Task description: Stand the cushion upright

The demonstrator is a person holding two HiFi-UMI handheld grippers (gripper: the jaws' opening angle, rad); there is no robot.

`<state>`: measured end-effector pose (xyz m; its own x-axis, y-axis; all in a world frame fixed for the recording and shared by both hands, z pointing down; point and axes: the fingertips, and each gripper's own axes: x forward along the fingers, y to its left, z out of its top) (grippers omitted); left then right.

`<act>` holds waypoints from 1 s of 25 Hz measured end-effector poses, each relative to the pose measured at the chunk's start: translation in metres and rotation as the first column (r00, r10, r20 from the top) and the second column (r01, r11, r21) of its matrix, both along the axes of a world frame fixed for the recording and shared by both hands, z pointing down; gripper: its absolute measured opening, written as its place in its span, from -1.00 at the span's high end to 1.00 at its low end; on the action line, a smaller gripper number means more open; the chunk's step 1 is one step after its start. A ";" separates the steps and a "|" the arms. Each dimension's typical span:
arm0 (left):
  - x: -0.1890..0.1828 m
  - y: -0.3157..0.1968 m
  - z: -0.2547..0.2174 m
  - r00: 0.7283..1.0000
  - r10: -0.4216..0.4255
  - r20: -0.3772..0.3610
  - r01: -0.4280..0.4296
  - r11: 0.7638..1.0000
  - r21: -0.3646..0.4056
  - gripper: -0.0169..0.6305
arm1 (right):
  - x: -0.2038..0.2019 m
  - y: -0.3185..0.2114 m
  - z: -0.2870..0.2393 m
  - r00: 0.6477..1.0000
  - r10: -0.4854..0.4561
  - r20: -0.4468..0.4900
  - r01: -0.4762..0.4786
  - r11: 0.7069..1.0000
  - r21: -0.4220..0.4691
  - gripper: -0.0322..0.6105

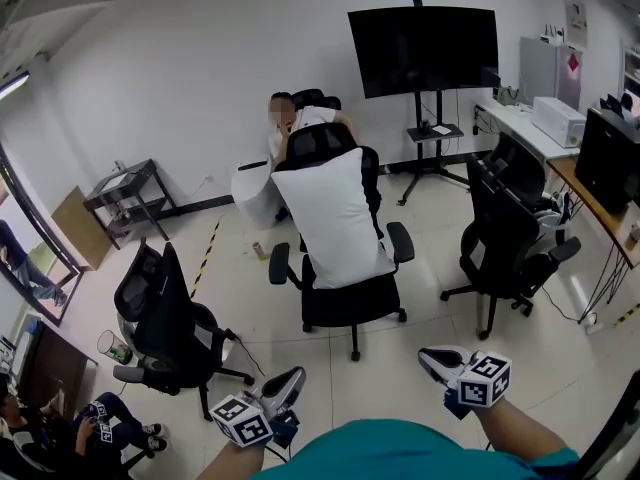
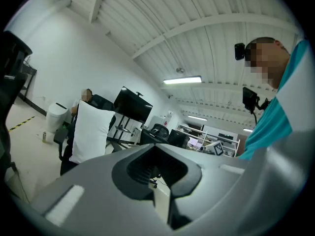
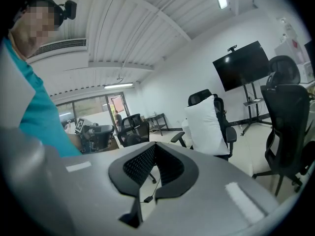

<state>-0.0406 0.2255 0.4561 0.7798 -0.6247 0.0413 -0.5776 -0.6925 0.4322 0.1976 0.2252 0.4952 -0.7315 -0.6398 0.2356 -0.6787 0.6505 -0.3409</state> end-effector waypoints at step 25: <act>-0.106 0.034 0.025 0.998 0.002 -0.056 -0.003 1.000 -0.023 0.91 | -0.124 0.015 0.003 0.999 0.019 -0.033 -0.020 0.999 -0.025 0.90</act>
